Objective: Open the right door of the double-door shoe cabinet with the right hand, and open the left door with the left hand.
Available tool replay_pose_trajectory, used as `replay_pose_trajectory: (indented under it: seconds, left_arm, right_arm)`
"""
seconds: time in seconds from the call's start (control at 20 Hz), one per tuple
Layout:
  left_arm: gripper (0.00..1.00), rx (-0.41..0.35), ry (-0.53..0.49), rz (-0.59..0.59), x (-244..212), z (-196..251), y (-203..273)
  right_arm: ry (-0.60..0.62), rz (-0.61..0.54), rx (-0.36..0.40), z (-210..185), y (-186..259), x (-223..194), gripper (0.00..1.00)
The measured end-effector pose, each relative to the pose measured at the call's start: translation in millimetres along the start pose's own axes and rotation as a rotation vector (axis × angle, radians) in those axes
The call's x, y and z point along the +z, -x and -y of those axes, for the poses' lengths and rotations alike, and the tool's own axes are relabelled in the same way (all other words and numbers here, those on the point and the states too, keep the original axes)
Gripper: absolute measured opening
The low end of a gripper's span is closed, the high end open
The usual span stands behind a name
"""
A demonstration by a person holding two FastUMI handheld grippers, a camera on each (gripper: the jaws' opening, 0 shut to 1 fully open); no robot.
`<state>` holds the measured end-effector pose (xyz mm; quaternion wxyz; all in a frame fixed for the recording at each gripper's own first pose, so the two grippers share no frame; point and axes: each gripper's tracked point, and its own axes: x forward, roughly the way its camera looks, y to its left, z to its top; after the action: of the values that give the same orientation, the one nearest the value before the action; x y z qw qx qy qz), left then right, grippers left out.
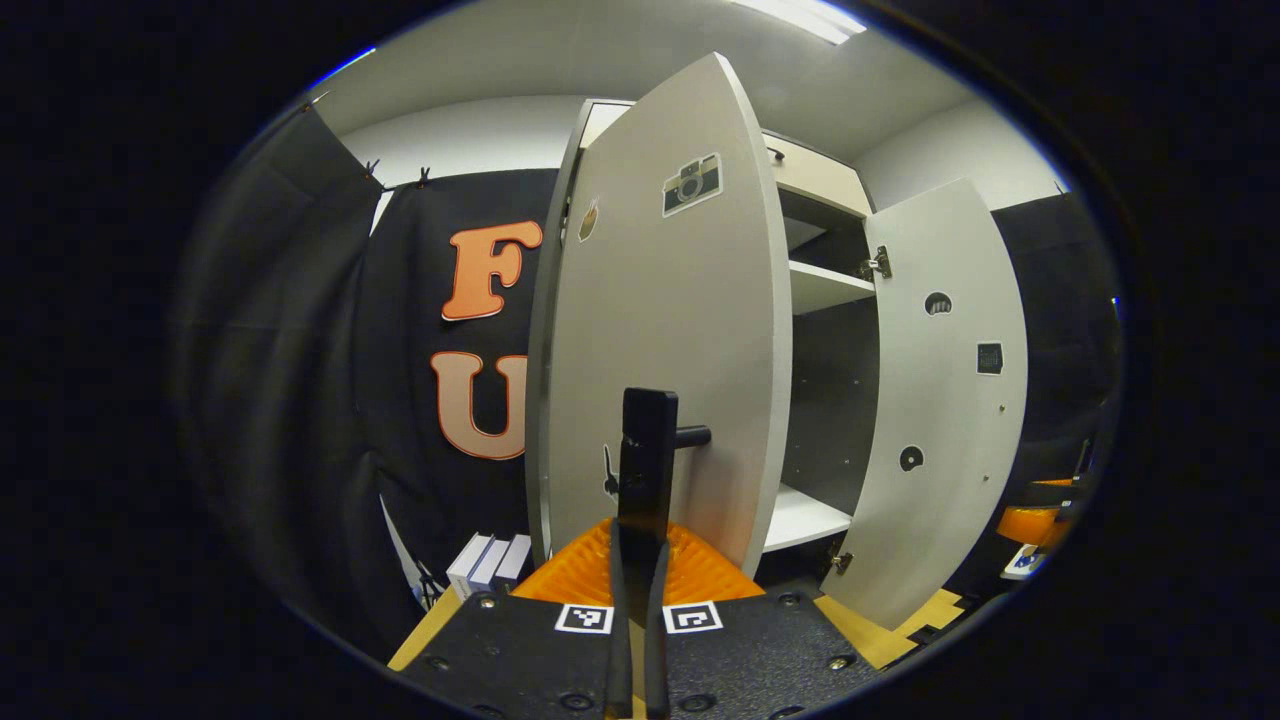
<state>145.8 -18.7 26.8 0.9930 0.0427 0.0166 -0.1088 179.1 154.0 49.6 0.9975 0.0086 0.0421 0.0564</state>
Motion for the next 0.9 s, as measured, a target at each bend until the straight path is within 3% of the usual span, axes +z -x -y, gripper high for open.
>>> replay_pose_trajectory:
  seconds: [0.55, 0.9]
  left_arm:
    - [0.01, 0.106, -0.039, -0.004, 6.5, -50.1, 11.8]
    - [0.00, 0.110, -0.038, -0.009, 6.6, -60.6, 13.9]
  right_arm:
    - [0.010, -0.007, 0.011, -9.0, -5.4, -1.2, 0.99]
    - [0.010, 0.004, 0.034, -18.3, -6.1, 2.2, 0.99]
